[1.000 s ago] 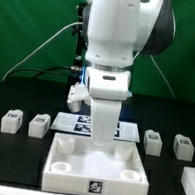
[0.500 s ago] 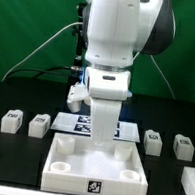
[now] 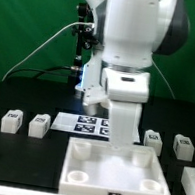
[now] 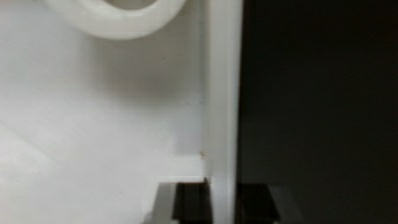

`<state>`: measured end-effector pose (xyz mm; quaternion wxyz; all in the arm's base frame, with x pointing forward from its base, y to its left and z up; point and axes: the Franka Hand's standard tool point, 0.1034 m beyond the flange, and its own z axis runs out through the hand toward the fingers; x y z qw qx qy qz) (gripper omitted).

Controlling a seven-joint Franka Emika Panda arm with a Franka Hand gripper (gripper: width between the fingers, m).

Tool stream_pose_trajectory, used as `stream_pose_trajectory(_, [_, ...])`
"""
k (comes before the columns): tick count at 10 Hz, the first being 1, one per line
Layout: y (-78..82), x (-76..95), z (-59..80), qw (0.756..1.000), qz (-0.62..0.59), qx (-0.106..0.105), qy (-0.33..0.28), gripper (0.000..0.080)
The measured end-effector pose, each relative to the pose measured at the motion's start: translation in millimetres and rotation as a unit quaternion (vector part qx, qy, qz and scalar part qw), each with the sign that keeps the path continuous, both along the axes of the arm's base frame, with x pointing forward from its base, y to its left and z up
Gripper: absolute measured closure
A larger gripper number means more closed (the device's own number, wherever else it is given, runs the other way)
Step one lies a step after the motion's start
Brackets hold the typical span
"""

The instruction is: Assemble one leg

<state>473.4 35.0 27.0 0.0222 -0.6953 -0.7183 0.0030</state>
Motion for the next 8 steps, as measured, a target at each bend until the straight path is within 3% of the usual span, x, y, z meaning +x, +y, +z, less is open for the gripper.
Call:
stream_pose_trajectory(2, [26.7,21.5,-4.7,1.000,-0.019,0.006,-0.008,0.0741])
stream_pose_trajectory(3, [35.6,22.9,-7.0,1.000,-0.023,0.004,0.006,0.0741])
stream_pose_trajectory(8, [39.4,22.2,-7.0,0.999,-0.037,-0.001,0.021,0.0739])
